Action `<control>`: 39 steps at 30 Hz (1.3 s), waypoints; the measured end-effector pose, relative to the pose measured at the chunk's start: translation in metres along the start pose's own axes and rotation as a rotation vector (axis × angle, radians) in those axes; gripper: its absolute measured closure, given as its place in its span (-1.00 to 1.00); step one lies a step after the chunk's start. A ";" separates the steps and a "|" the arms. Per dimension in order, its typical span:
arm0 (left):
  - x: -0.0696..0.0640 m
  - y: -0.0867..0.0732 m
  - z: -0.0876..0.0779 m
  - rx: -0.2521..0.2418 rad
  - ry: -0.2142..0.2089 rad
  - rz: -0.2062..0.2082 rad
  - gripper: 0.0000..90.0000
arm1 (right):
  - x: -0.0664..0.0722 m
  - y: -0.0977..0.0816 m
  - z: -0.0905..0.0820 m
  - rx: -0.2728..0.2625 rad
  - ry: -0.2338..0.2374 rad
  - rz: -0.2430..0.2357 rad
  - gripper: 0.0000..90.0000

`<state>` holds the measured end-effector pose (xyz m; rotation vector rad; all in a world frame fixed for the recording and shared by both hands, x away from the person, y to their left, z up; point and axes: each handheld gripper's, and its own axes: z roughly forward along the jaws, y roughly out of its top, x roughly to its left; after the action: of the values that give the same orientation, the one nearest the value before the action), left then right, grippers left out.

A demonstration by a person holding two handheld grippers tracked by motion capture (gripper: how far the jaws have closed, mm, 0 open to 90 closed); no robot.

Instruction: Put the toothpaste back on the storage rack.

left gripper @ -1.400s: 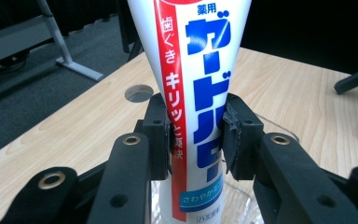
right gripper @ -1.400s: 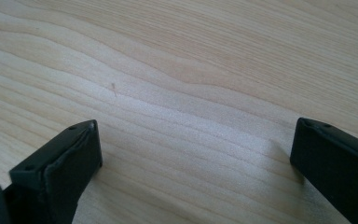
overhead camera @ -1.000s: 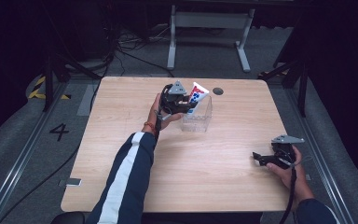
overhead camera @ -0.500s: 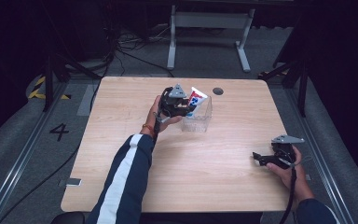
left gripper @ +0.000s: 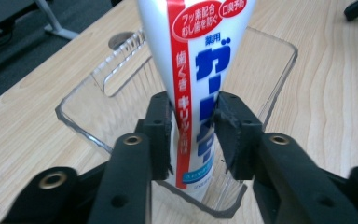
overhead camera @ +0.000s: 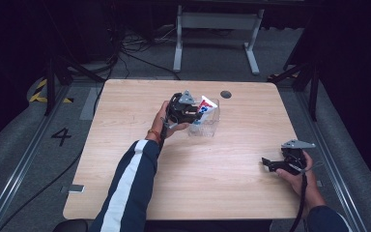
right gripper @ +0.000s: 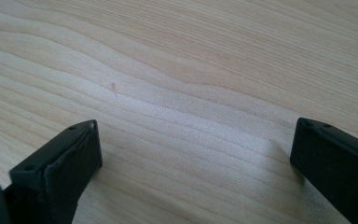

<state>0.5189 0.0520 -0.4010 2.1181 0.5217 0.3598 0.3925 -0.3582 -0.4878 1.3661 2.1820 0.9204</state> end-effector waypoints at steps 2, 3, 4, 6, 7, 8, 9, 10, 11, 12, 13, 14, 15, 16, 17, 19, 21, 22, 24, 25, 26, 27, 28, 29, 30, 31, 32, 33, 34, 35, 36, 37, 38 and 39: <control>0.001 0.003 -0.005 -0.053 -0.009 -0.032 0.76 | 0.000 0.000 0.000 0.000 0.000 0.000 -0.95; 0.001 0.004 -0.006 -0.044 -0.008 -0.024 0.74 | 0.000 0.000 0.000 0.000 0.000 0.000 -0.95; 0.000 0.006 -0.007 -0.026 0.002 -0.001 0.71 | 0.000 0.000 0.000 0.000 0.000 0.000 -0.95; -0.001 0.006 -0.007 -0.017 -0.005 -0.001 0.69 | 0.000 0.000 0.000 0.000 0.000 -0.001 -0.95; -0.001 0.006 -0.008 -0.021 -0.005 -0.007 0.69 | 0.000 0.000 0.000 0.000 0.000 0.000 -0.96; -0.001 0.006 -0.007 -0.029 -0.008 -0.013 0.69 | 0.000 0.000 0.000 0.000 0.000 0.000 -0.96; -0.001 0.006 -0.007 -0.026 -0.008 -0.009 0.69 | 0.000 0.000 0.000 0.000 0.000 -0.001 -0.96; -0.001 0.005 -0.007 -0.024 -0.008 -0.008 0.68 | 0.000 0.000 0.000 0.000 0.000 0.000 -0.95; -0.001 0.005 -0.007 -0.018 -0.002 0.004 0.68 | 0.000 0.000 0.000 0.000 0.000 -0.001 -0.95; -0.001 0.005 -0.007 -0.017 -0.003 0.002 0.67 | 0.000 0.000 0.000 0.000 0.000 0.000 -0.96; -0.001 0.005 -0.008 -0.018 -0.002 0.005 0.67 | 0.000 0.000 0.000 0.000 0.000 0.000 -0.95; -0.001 0.005 -0.009 -0.020 0.001 0.001 0.66 | 0.000 0.000 0.000 0.000 0.000 -0.001 -0.95; -0.001 0.006 -0.010 -0.019 0.002 0.006 0.66 | 0.000 0.000 0.000 0.000 0.000 0.000 -0.95; 0.000 0.006 -0.011 -0.015 0.004 0.013 0.66 | 0.000 0.000 0.000 0.000 0.000 -0.001 -0.96; 0.000 0.006 -0.012 -0.011 0.006 0.012 0.66 | 0.000 0.000 0.000 0.000 0.000 0.000 -0.95; 0.000 0.007 -0.015 -0.002 0.011 0.025 0.65 | 0.000 0.000 0.000 0.000 0.000 0.000 -0.96; -0.001 0.006 -0.017 0.000 0.010 0.016 0.64 | 0.000 0.000 0.000 0.000 0.000 0.000 -0.96; -0.001 0.007 -0.019 0.006 0.013 0.021 0.64 | 0.000 0.000 0.000 0.000 0.000 0.000 -0.95; -0.002 0.006 -0.020 0.005 0.018 0.027 0.64 | 0.000 0.000 0.000 0.000 0.000 0.000 -0.95; -0.001 0.006 -0.022 0.013 0.022 0.033 0.64 | 0.000 0.000 0.000 0.000 0.000 0.000 -0.95; -0.001 0.006 -0.023 0.021 0.023 0.039 0.63 | 0.000 0.000 0.000 0.000 0.000 0.000 -0.95; -0.001 0.006 -0.025 0.023 0.029 0.045 0.63 | 0.000 0.000 0.000 0.000 -0.001 0.000 -0.95; -0.001 0.006 -0.026 0.024 0.030 0.048 0.62 | 0.000 0.000 0.000 0.000 0.000 0.000 -0.95; -0.001 0.006 -0.028 0.027 0.029 0.047 0.62 | 0.000 0.000 0.000 0.000 0.000 0.000 -0.95; -0.002 0.006 -0.029 0.029 0.032 0.055 0.61 | 0.000 0.000 0.000 0.000 -0.001 0.000 -0.95; -0.003 0.006 -0.030 0.039 0.031 0.053 0.60 | 0.000 0.000 0.000 0.000 -0.001 0.000 -0.95; -0.003 0.006 -0.032 0.042 0.035 0.066 0.59 | 0.000 0.000 0.000 0.000 0.000 0.000 -0.96; -0.003 0.006 -0.033 0.048 0.033 0.069 0.58 | 0.000 0.000 0.000 0.000 -0.001 0.000 -0.95; -0.004 0.006 -0.035 0.057 0.035 0.075 0.57 | 0.000 0.000 0.000 0.000 0.000 0.000 -0.95; -0.004 0.006 -0.037 0.056 0.040 0.080 0.56 | 0.000 0.000 0.000 0.000 0.000 0.000 -0.95; -0.005 0.005 -0.039 0.059 0.042 0.081 0.56 | 0.000 0.000 0.000 0.000 -0.001 0.001 -0.95; -0.005 0.005 -0.041 0.062 0.043 0.084 0.55 | 0.000 0.000 0.000 0.000 -0.001 0.001 -0.95; -0.006 0.004 -0.043 0.065 0.045 0.090 0.54 | 0.000 0.000 0.000 0.000 -0.001 0.001 -0.95; -0.006 0.004 -0.044 0.069 0.047 0.094 0.54 | 0.000 0.000 0.000 0.000 -0.001 0.001 -0.95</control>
<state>0.4950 0.0781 -0.3736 2.2103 0.4681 0.4516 0.3925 -0.3580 -0.4878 1.3670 2.1808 0.9201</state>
